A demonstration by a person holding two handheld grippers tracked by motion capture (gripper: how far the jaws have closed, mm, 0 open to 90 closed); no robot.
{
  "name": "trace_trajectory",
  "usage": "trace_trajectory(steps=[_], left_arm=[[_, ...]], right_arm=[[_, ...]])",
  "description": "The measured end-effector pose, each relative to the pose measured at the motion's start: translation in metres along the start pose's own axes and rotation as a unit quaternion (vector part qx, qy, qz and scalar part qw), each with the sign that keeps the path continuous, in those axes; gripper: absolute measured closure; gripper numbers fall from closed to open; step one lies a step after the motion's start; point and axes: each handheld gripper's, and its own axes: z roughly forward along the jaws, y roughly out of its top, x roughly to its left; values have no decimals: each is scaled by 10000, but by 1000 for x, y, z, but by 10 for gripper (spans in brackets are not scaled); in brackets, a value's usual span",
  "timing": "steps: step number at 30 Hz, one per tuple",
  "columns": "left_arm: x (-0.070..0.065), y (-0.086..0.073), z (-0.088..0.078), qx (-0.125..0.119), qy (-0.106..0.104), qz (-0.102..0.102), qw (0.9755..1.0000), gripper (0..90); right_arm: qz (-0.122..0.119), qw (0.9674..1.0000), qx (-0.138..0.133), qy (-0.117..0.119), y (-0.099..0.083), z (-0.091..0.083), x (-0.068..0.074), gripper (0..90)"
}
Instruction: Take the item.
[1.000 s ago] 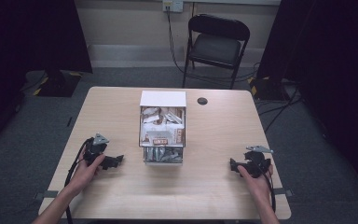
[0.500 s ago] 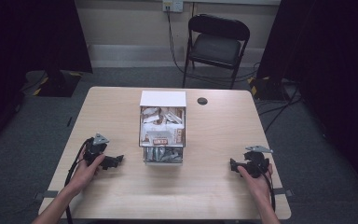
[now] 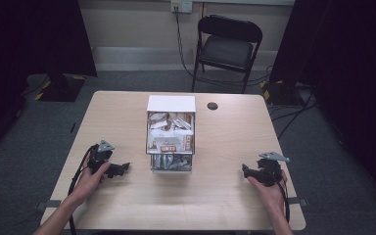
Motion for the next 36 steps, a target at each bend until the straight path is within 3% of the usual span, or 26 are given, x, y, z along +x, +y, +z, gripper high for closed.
trace_trajectory(steps=[11, 12, 15, 29, 32, 36], left_arm=[[0, 0, 0, -10, 8, 18, 10000, 0], [0, 0, 0, -8, 11, 21, 10000, 0], [0, 0, 0, -8, 11, 20, 10000, 0], [0, 0, 0, -8, 7, 19, 10000, 0], [0, 0, 0, -11, 9, 19, 10000, 0], [0, 0, 0, -11, 11, 21, 10000, 0]], right_arm=[[201, 9996, -142, 167, 13, -13, -3, 265], [213, 9992, -157, 295, 15, -17, -3, 356], [281, 9985, -188, 429, 18, -21, -3, 354], [89, 9968, -411, 687, 30, -36, 14, 407], [-94, 9969, -365, 697, 34, -37, 19, 398], [-29, 9957, -431, 817, 38, -40, 21, 395]])
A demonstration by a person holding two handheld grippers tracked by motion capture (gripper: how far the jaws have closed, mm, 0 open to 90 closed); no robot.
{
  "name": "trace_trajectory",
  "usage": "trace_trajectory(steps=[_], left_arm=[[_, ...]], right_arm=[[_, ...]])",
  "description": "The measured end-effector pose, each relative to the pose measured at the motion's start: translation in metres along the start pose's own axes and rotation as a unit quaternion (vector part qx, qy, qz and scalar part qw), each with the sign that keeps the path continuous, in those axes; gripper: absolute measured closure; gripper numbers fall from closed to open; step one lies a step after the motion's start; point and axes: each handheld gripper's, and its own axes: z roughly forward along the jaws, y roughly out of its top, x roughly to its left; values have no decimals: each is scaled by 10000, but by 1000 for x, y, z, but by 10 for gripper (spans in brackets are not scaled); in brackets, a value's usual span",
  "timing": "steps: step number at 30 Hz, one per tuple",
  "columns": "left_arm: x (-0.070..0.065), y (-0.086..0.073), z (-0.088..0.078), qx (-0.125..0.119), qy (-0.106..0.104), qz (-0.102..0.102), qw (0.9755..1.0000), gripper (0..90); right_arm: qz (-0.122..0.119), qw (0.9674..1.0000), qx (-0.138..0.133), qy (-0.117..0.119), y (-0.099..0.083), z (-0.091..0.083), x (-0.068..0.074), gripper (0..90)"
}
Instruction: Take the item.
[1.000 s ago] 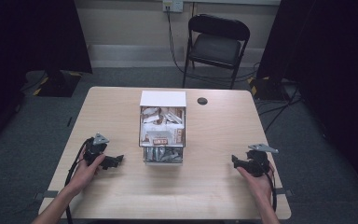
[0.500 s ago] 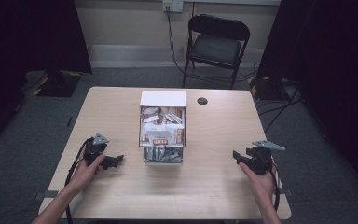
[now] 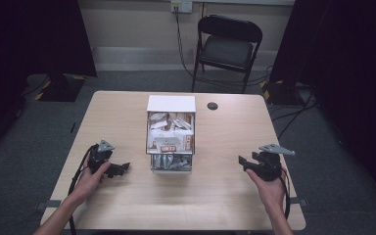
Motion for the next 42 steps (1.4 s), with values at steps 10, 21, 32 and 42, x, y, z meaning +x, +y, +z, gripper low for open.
trace_trajectory(steps=[10, 21, 32, 42], left_arm=[[0, 0, 0, 1, -5, 1, 10000, 0], [0, 0, 0, 2, -5, -15, 10000, 0], [0, 0, 0, 3, -7, -15, 10000, 0], [0, 0, 0, 3, -7, -16, 10000, 0]], right_arm=[[17, 9990, -203, 386, 15, -12, 11, 423], [-95, 9969, -450, 634, 36, -31, 18, 447], [-184, 9941, -668, 835, 70, -48, 29, 449], [-252, 9887, -943, 1142, 89, -60, 41, 449]])
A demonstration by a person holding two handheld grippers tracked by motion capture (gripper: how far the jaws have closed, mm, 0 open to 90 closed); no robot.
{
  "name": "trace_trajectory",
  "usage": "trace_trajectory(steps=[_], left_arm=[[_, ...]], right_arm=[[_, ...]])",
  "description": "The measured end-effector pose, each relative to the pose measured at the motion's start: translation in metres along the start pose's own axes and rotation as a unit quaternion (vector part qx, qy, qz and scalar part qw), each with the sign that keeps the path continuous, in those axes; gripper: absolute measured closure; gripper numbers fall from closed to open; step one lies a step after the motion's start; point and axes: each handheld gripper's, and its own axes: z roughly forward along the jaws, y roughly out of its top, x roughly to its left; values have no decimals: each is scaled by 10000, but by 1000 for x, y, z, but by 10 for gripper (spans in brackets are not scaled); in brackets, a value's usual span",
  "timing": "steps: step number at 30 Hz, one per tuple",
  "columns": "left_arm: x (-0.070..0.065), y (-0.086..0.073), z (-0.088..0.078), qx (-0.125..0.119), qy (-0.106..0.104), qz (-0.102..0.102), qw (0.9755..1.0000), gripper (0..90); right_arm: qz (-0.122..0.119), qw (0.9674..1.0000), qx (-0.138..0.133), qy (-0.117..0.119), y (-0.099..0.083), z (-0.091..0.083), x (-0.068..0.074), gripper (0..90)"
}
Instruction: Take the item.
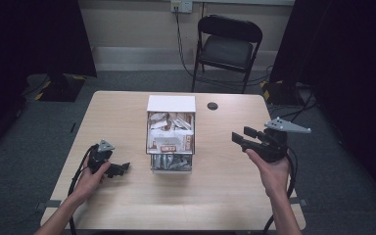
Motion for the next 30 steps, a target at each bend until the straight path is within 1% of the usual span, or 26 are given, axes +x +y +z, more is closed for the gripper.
trace_trajectory(steps=[2, 3, 4, 5, 6, 8, 9, 10, 11, 12, 14, 15, 17, 18, 20, 21, 22, 23, 24, 25, 26, 28, 30], left_arm=[[0, 0, 0, 1, 0, 0, 10000, 0], [0, 0, 0, 1, 0, 0, 10000, 0], [0, 0, 0, 1, 0, 1, 10000, 0], [0, 0, 0, 1, 0, 0, 10000, 0], [0, 0, 0, 0, 1, 0, 10000, 0], [0, 0, 0, -2, 4, -1, 10000, 0], [0, 0, 0, -1, 9, -6, 10000, 0], [0, 0, 0, -1, 9, -6, 10000, 0], [0, 0, 0, 0, 6, -5, 10000, 0], [0, 0, 0, 0, 6, -5, 10000, 0], [0, 0, 0, 1, 8, -6, 10000, 0], [0, 0, 0, 2, 6, -3, 10000, 0], [0, 0, 0, 2, 5, -3, 10000, 0], [0, 0, 0, 0, 9, -6, 10000, 0], [0, 0, 0, -1, 8, -8, 10000, 0], [0, 0, 0, 0, 8, -5, 10000, 0], [0, 0, 0, 1, 8, -6, 10000, 0], [0, 0, 0, 1, 8, -6, 10000, 0], [0, 0, 0, 0, 8, -5, 10000, 0], [0, 0, 0, 0, 8, -5, 10000, 0], [0, 0, 0, 0, 5, -6, 10000, 0], [0, 0, 0, -1, 8, -5, 10000, 0], [0, 0, 0, 0, 6, -4, 10000, 0]], right_arm=[[-57, 10000, -42, 70, 6, -1, 5, 459], [-57, 10000, -42, 70, 6, -1, 5, 459], [-102, 9998, -65, 141, 9, -1, 9, 462], [-102, 9998, -65, 141, 9, -1, 9, 462], [-138, 9996, -95, 206, 12, 0, 12, 465], [-157, 9996, -109, 227, 14, 1, 14, 466], [-186, 9992, -113, 329, 16, 3, 18, 472], [-186, 9992, -113, 329, 16, 3, 18, 472], [-218, 9987, -128, 433, 19, 6, 23, 479], [-218, 9987, -128, 433, 19, 6, 23, 479], [-266, 9982, -111, 517, 21, 9, 28, 482], [-317, 9975, -93, 628, 23, 13, 33, 490], [-358, 9971, -99, 667, 24, 14, 36, 490], [-403, 9960, -76, 800, 27, 18, 42, 497], [-466, 9950, -61, 879, 29, 20, 45, 504], [-466, 9950, -61, 879, 29, 20, 45, 504], [-487, 9940, -80, 980, 31, 23, 50, 508], [-487, 9940, -80, 980, 31, 23, 50, 508], [-557, 9928, -49, 1059, 33, 26, 56, 509], [-557, 9928, -49, 1059, 33, 26, 56, 509], [-624, 9916, -46, 1134, 35, 29, 63, 517], [-655, 9911, -47, 1160, 36, 30, 65, 517], [-744, 9897, -29, 1223, 39, 34, 74, 517]])
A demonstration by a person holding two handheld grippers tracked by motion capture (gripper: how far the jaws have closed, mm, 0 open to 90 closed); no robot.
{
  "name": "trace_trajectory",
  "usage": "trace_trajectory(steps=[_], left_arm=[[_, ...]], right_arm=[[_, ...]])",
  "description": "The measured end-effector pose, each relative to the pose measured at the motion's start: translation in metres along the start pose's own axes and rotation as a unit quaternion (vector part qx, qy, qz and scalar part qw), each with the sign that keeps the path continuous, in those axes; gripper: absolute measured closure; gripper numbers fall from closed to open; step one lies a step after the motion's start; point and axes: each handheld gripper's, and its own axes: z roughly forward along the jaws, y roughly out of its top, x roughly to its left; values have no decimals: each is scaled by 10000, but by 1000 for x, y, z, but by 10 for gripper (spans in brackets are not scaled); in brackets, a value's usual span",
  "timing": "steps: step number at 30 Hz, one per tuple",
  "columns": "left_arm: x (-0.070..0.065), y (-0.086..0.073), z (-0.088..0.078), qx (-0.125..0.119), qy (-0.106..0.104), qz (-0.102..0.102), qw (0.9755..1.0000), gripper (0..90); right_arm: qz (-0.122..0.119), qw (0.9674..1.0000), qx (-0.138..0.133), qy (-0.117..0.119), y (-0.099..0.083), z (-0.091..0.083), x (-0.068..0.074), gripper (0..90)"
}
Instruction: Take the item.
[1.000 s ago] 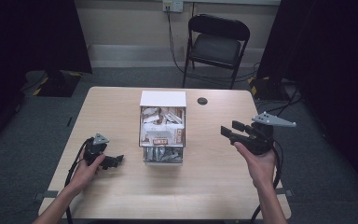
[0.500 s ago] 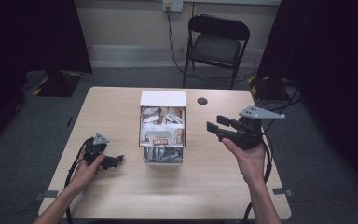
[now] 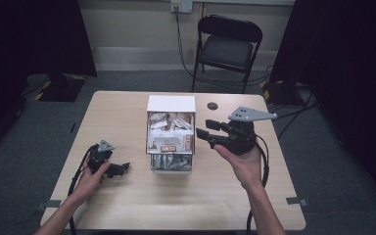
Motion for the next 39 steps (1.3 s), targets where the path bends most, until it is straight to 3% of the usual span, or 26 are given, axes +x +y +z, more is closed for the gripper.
trace_trajectory(steps=[10, 17, 30, 39], left_arm=[[0, 0, 0, 0, 3, -1, 10000, 0], [0, 0, 0, 1, 4, -1, 10000, 0], [0, 0, 0, 1, -1, -1, 10000, 0], [0, 0, 0, 1, 1, -1, 10000, 0]], right_arm=[[-164, 9993, 50, 327, 10, 21, 17, 542], [-264, 9977, 240, 579, 9, 45, 26, 579], [-361, 9943, 625, 784, 1, 73, 31, 685], [-375, 9924, 819, 837, -4, 81, 31, 685]])
